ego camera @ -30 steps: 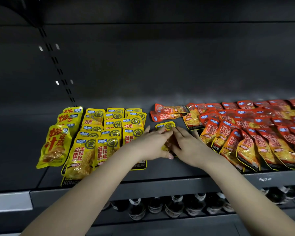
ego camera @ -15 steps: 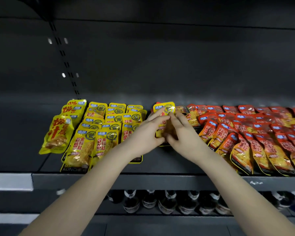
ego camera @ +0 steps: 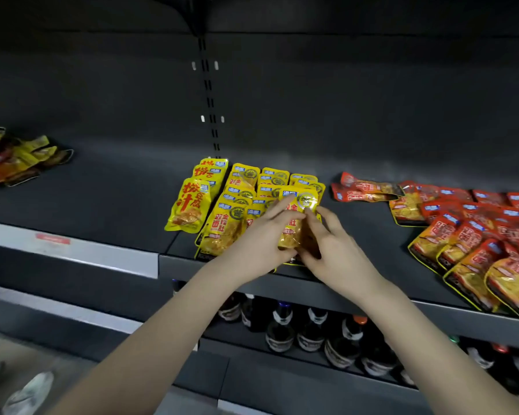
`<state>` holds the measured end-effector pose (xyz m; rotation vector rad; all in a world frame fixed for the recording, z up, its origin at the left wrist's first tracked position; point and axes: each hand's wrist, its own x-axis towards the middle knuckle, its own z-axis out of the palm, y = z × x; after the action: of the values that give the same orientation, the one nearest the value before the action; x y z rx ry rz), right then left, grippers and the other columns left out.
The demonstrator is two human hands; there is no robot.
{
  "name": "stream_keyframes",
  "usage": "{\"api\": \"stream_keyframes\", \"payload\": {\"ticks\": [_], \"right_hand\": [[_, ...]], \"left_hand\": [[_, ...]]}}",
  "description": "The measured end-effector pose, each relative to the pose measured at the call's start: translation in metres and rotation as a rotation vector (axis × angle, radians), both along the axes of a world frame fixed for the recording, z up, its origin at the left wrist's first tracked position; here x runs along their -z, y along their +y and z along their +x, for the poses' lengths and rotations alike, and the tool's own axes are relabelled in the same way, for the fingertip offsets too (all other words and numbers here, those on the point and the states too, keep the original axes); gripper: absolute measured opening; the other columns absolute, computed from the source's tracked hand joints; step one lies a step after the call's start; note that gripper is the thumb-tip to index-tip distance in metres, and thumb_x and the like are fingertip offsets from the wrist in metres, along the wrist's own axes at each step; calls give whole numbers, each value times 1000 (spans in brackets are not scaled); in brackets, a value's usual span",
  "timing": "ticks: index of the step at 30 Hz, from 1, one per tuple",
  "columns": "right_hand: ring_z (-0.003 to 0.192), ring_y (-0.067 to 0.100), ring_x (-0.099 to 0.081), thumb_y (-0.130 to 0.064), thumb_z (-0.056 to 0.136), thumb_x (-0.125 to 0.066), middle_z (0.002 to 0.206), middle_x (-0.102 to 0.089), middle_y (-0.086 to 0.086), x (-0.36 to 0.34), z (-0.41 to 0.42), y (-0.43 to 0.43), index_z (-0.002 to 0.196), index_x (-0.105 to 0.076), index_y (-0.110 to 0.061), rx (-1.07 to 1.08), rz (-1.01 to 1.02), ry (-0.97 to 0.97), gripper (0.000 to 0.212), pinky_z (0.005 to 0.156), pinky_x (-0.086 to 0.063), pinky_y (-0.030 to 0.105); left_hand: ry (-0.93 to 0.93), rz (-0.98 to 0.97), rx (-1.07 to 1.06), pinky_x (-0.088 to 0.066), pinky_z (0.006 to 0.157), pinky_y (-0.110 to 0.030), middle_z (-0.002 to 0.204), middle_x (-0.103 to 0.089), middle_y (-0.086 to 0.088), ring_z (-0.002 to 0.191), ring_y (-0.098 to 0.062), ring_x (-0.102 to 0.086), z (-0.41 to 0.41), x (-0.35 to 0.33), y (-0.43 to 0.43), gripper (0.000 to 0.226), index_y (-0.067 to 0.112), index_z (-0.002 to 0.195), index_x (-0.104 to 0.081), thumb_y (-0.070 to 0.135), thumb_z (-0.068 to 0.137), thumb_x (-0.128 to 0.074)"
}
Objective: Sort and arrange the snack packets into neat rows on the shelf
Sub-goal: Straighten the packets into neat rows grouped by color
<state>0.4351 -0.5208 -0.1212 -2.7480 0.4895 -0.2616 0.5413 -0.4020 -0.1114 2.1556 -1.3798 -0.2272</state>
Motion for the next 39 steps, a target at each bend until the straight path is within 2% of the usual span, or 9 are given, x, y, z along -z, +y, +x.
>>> {"api": "stream_keyframes", "payload": {"ticks": [5,10,13,15,19,22,28,34,39], "right_hand": [[131,29,-36,-33,87,-56,149,-21,6,7,-3,17,148,-20,-16,39,-36,35,73,106,-34,45],[130,30,-36,-34,87,-56,148,-23,7,9,-8,23,148,-22,-15,100,-70,58,72,110,-25,50],[130,29,-36,-34,88,-55,149,-22,6,9,-10,23,148,-21,-14,129,-63,69,71,111,-23,50],[132,27,-33,-35,89,-52,150,-19,5,9,-10,23,148,-19,-15,138,-59,90,70,112,-20,49],[136,23,-27,-36,92,-46,150,-22,1,9,-10,21,146,-24,-18,157,-81,113,61,114,-16,48],[136,22,-28,-35,93,-47,148,-29,-2,8,-10,16,141,-36,-21,175,-46,90,51,115,-14,48],[136,23,-30,-37,94,-45,147,-32,0,1,-7,1,143,-32,-23,173,-40,25,52,115,-16,47],[141,19,-20,-40,97,-39,153,-24,4,-8,7,-14,149,-16,-18,172,-7,38,61,117,-7,42],[142,20,-18,-45,96,-36,154,-21,7,-7,27,-25,150,-7,-14,163,37,86,68,117,-8,42]], "left_hand": [[-1,55,33,-18,107,-16,158,-3,14,144,-11,-18,-1,6,16,65,24,142,-37,15,85,-67],[15,83,88,-26,100,-13,158,-1,15,138,-12,-33,1,8,18,60,23,138,-42,15,85,-68],[9,106,113,-36,106,-30,157,-2,18,136,-18,-36,4,9,15,58,25,137,-44,20,84,-69],[8,129,113,-34,109,-40,157,-3,19,136,-20,-37,5,10,14,59,27,138,-43,25,85,-68],[-23,107,100,-32,110,-42,156,-15,18,136,-20,-37,5,12,14,53,29,137,-44,35,87,-62],[-53,32,61,-31,111,-33,153,-25,16,134,-15,-40,7,9,14,45,28,134,-48,33,90,-58],[-162,22,13,-6,118,-35,151,-33,8,140,-11,-29,25,1,3,51,26,140,-40,35,92,-54],[-219,211,-10,-4,118,-40,157,-20,-5,146,-22,-13,45,-3,-21,70,23,150,-20,50,92,-47],[-229,348,22,-2,118,-42,158,-13,-9,146,-28,-4,53,-2,-42,70,23,150,-17,53,93,-41]]}}
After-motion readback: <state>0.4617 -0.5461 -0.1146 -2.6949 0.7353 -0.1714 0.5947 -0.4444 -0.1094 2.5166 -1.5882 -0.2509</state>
